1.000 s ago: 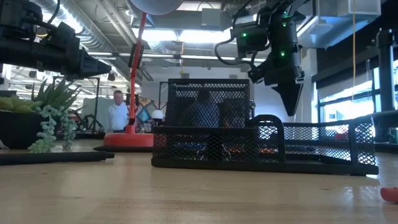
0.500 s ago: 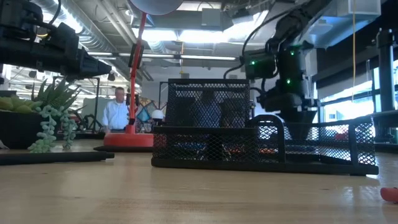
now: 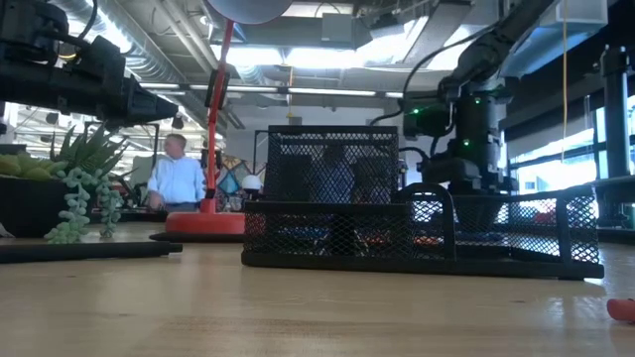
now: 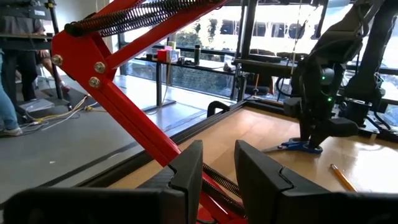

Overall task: Pick and place office supplies into organizer
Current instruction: Put the blue scissors into the desk organizer

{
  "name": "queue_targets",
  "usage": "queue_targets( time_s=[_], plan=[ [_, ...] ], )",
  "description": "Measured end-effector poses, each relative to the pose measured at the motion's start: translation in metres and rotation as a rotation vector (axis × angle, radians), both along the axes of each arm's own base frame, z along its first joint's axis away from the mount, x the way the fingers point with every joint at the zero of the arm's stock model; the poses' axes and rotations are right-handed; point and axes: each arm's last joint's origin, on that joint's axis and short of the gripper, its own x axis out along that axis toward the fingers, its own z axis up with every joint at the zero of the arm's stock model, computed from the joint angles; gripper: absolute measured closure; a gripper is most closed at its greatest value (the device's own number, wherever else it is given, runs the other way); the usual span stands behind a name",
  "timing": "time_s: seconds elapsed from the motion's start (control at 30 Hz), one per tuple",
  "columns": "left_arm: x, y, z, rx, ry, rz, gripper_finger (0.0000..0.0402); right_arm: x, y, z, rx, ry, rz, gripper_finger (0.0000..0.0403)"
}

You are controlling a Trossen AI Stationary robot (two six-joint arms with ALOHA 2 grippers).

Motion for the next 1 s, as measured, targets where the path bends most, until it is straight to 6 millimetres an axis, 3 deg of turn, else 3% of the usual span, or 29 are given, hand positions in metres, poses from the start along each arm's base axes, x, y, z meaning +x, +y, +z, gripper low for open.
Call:
queue_targets(
  time_s=[0.33, 0.73, 1.0],
  plan=[
    [0.0000, 0.0001, 0.0000, 0.000, 0.000, 0.002, 0.0313, 0.0057, 0.0042, 0.0018, -0.091, 0.036, 0.056, 0.0240],
    [-0.0001, 0.0001, 0.0000, 0.000, 0.000, 0.003, 0.0313, 0.0060, 0.0055, 0.0019, -0.093, 0.039, 0.061, 0.0317],
    [-0.0001, 0.0001, 0.0000, 0.000, 0.000, 0.004, 0.0313, 0.0067, 0.0052, 0.0020, -0.099, 0.034, 0.063, 0.0319]
  ],
)
